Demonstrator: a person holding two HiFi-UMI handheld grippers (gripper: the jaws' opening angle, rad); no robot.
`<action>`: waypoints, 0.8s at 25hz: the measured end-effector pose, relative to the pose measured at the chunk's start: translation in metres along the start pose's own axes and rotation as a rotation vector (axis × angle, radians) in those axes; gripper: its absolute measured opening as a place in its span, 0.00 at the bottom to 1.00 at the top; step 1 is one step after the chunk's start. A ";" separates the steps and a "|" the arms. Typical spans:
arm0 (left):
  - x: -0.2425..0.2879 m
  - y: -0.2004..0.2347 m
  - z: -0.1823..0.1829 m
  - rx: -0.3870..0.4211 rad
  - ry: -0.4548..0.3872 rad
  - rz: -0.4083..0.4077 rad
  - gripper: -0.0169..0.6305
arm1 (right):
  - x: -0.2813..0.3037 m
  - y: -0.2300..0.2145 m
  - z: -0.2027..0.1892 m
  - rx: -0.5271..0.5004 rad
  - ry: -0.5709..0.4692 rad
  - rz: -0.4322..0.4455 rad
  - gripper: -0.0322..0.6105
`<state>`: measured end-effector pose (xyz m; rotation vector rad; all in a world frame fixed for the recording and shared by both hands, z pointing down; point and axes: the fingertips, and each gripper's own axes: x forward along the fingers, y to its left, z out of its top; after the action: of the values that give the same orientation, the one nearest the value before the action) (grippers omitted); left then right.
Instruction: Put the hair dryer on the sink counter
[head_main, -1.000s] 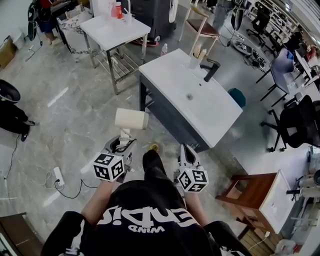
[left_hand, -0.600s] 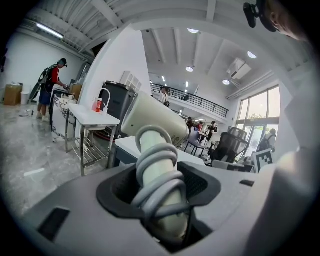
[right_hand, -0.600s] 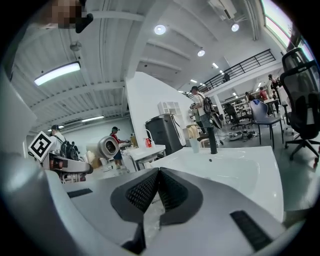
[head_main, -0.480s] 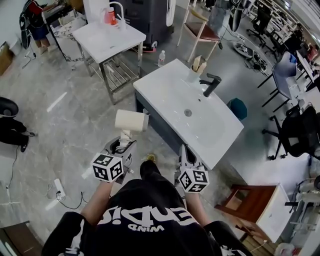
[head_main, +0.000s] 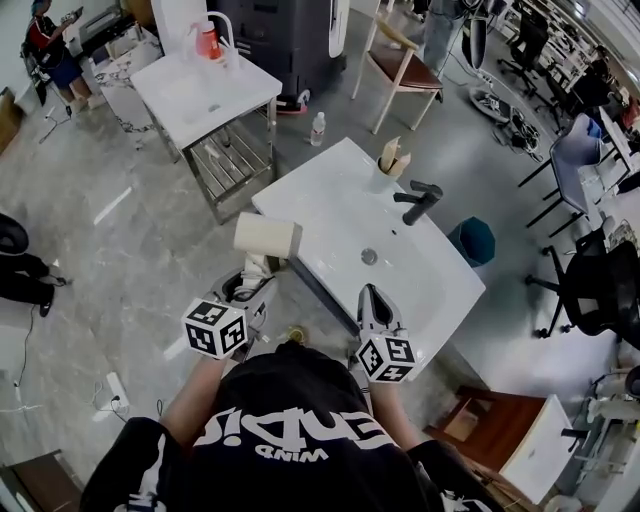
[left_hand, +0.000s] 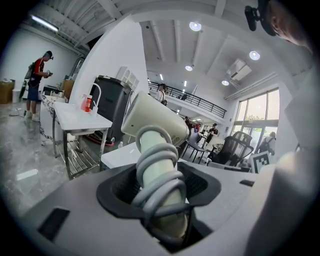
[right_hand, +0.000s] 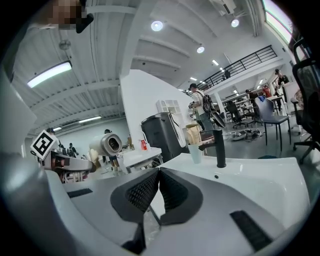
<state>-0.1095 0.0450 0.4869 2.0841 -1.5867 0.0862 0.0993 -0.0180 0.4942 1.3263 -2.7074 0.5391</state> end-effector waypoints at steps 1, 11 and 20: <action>0.007 0.003 0.005 0.004 -0.002 -0.003 0.38 | 0.008 -0.004 0.002 0.001 -0.001 -0.001 0.09; 0.060 0.026 0.038 0.009 0.010 -0.034 0.38 | 0.060 -0.017 0.014 0.010 0.020 -0.001 0.09; 0.109 0.050 0.066 0.033 0.048 -0.111 0.38 | 0.099 -0.025 0.027 0.034 0.004 -0.061 0.09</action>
<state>-0.1379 -0.0885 0.4861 2.1742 -1.4473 0.1234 0.0592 -0.1161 0.4977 1.4092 -2.6562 0.5844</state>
